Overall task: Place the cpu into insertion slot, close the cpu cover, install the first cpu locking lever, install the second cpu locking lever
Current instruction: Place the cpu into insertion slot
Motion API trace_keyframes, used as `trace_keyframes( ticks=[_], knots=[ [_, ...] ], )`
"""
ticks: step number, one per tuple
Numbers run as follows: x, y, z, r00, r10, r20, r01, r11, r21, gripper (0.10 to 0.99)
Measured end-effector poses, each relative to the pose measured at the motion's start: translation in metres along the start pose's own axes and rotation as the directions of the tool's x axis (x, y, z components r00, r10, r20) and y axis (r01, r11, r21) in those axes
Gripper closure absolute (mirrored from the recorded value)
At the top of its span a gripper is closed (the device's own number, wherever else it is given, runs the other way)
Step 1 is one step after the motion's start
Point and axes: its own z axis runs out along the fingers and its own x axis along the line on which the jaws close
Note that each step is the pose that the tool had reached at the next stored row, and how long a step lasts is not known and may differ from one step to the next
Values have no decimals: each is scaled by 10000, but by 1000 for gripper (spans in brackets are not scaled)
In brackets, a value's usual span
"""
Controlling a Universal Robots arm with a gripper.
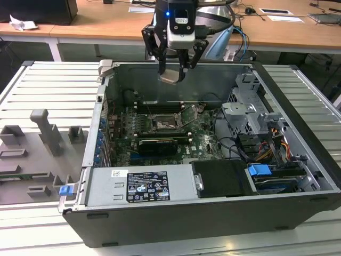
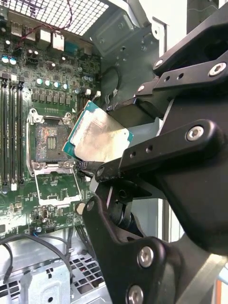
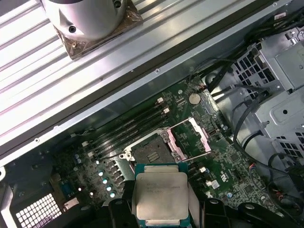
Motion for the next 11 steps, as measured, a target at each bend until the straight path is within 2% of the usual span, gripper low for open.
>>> trace_keyframes(
  ticks=[11],
  knots=[
    [-1,-3,36,10000,50,13,-50,10000,14,557]
  ],
)
